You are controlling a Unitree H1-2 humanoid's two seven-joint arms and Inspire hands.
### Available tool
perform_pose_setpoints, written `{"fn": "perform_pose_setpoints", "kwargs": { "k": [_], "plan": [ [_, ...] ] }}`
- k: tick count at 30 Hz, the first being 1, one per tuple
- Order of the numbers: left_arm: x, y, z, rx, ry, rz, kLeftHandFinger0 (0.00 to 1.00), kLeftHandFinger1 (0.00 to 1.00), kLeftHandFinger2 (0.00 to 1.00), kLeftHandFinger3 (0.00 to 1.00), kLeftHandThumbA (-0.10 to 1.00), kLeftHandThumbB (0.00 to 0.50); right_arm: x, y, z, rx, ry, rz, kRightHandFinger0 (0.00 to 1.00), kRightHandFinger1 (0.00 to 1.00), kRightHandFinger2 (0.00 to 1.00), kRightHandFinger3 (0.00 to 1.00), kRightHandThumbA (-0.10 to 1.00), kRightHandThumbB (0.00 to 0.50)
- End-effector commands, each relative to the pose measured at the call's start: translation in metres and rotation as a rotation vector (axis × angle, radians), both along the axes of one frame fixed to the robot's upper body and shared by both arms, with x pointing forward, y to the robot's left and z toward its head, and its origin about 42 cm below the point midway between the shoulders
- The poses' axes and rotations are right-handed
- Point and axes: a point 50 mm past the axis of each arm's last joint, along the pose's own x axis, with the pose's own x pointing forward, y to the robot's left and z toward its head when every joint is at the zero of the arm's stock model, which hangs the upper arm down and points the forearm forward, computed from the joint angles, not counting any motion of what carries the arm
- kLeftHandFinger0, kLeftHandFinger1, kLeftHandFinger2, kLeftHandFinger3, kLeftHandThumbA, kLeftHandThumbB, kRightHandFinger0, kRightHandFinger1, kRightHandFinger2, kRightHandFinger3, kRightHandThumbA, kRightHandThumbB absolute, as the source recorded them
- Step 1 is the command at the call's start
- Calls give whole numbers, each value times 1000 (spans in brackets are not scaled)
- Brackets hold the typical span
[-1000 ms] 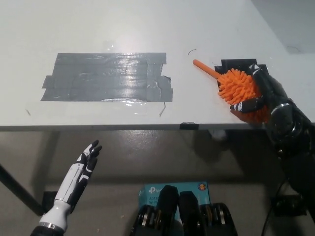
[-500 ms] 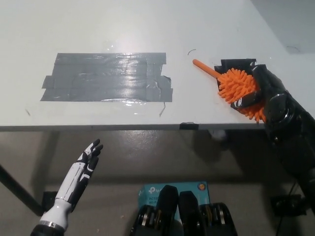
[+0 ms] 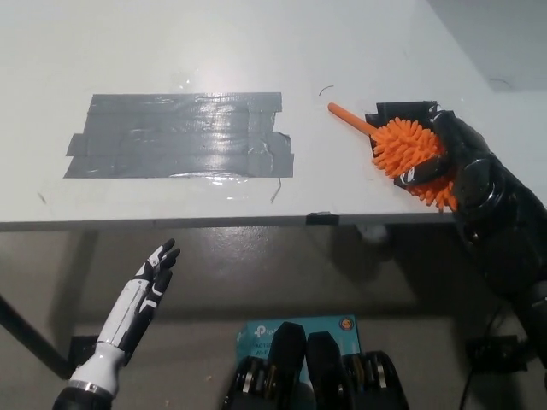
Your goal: An orange duster is kept infront of the robot in the middle of the table and the robot extends its right arm to grab the duster, picks it up and hands it to a person
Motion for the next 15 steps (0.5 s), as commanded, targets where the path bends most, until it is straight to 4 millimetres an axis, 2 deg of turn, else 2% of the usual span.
{"fn": "perform_pose_setpoints", "kwargs": {
  "k": [1,2,3,4,5,6,7,8,9,10,13,14,15],
  "plan": [
    [6,1,18,2,-78,-28,1000,1000,1000,1000,1000,160,9,14,4,-28,71,55,1000,1000,1000,1000,885,369],
    [6,1,18,5,-75,-26,1000,1000,1000,1000,1000,162,10,15,2,-12,101,73,1000,940,1000,1000,609,308],
    [5,1,18,7,-73,-26,1000,1000,1000,1000,1000,162,9,16,-2,13,134,99,915,916,986,1000,356,247],
    [5,1,18,6,-74,-25,1000,1000,1000,1000,1000,160,8,17,-5,-7,153,124,948,947,951,983,38,265],
    [5,1,18,4,-74,-25,1000,1000,1000,1000,1000,159,7,19,-8,-27,166,143,922,921,923,1000,-72,264],
    [5,1,18,2,-75,-26,1000,1000,1000,1000,1000,153,5,21,-12,-55,191,173,809,801,805,1000,-99,243],
    [5,1,18,4,-79,-27,1000,1000,1000,1000,1000,152,4,22,-13,-63,206,187,748,758,780,1000,-100,244],
    [5,1,18,2,-80,-27,1000,1000,1000,1000,999,151,3,22,-15,-76,213,200,671,666,635,941,-100,231],
    [5,1,18,0,-80,-26,1000,1000,1000,1000,997,152,3,23,-16,-88,221,210,479,521,519,848,-100,215],
    [7,1,19,-2,-83,-26,1000,1000,1000,1000,997,152,2,23,-16,-103,237,227,321,395,418,853,-100,199],
    [8,1,20,-4,-84,-27,1000,1000,1000,1000,996,155,1,20,-13,-103,245,244,344,399,432,951,-100,160],
    [8,1,20,-4,-85,-27,1000,1000,1000,1000,996,154,0,20,-13,-104,245,246,307,379,415,968,-100,157],
    [8,1,20,-4,-84,-28,1000,1000,1000,1000,996,154,0,19,-13,-105,242,248,390,493,506,988,-100,152]
  ]
}}
